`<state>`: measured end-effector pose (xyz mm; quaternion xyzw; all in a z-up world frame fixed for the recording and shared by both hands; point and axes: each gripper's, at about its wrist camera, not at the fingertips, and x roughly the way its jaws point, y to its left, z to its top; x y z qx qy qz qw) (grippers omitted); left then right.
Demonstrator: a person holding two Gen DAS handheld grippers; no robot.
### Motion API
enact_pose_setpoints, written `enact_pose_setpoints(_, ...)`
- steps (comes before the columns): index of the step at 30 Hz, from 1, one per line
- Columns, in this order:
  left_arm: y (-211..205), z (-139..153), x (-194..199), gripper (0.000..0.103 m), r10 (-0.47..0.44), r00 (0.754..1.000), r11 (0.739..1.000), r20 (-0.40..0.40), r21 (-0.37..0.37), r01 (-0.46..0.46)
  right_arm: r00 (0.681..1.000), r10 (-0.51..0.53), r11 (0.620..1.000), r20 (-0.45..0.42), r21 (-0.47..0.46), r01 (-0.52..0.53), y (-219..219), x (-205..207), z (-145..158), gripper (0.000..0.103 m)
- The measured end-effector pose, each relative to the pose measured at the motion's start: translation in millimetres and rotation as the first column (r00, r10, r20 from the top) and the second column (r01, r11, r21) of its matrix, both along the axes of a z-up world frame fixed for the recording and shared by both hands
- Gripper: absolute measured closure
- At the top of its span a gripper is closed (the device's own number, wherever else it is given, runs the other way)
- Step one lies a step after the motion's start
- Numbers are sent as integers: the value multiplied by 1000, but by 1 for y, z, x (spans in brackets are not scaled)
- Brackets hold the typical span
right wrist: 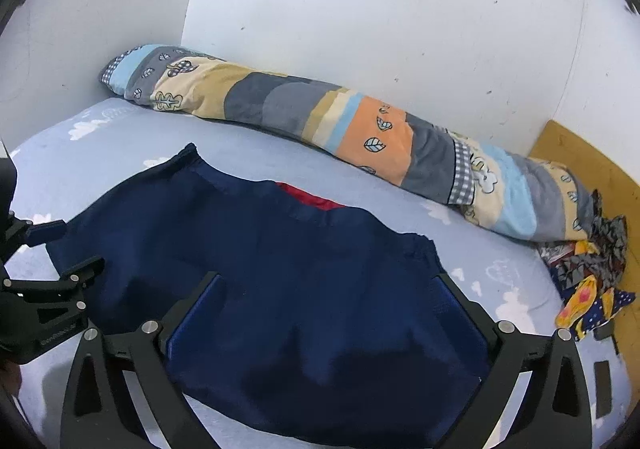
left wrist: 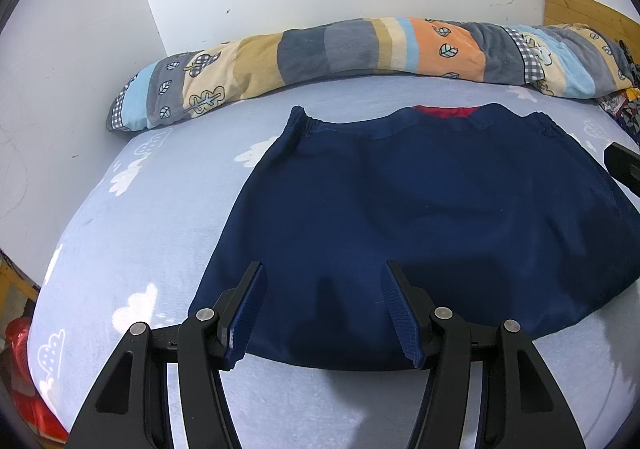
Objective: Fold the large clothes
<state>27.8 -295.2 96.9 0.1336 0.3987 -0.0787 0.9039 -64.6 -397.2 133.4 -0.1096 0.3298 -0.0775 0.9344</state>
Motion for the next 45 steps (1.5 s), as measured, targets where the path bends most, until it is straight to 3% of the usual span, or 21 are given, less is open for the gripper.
enact_pose_setpoints(6,-1,-1,2,44,1,1000,1000,-3,4,-1,1000,9,999,6,-33,-9,2,1,-5,1)
enact_pose_setpoints(16,-5,-11,10,44,7,1000,1000,-15,26,-6,1000,-6,1000,-6,23,7,-6,5,-11,2)
enact_pose_setpoints(21,-4,-22,25,44,32,998,999,-61,25,-30,997,-7,997,-81,82,14,-14,15,-22,2)
enact_pose_setpoints(25,19,-28,44,44,107,985,993,-133,-35,-113,983,-42,980,-176,184,74,-43,24,-35,2)
enact_pose_setpoints(27,37,-26,50,44,154,977,984,-150,-65,-165,972,-92,954,-215,259,148,-72,26,-39,2)
enact_pose_setpoints(31,66,-42,61,42,197,953,976,-231,-43,-212,934,-149,880,-324,388,275,-127,23,-58,2)
enact_pose_setpoints(32,72,-47,63,37,195,948,977,-250,-36,-210,917,-146,855,-372,419,306,-142,21,-69,2)
enact_pose_setpoints(36,95,-44,68,32,218,939,970,-267,-43,-238,852,-200,782,-484,445,436,-183,8,-94,11)
enact_pose_setpoints(38,107,-33,67,34,248,937,960,-245,-71,-273,830,-276,750,-485,431,502,-205,-6,-89,13)
enact_pose_setpoints(40,122,-24,64,35,263,932,944,-250,-132,-302,837,-301,718,-458,469,515,-219,-20,-78,13)
enact_pose_setpoints(43,149,-21,62,35,254,908,890,-334,-286,-354,855,-293,620,-428,596,510,-237,-48,-64,12)
enact_pose_setpoints(45,168,-26,62,35,233,880,834,-413,-380,-400,871,-265,502,-414,711,492,-248,-70,-64,12)
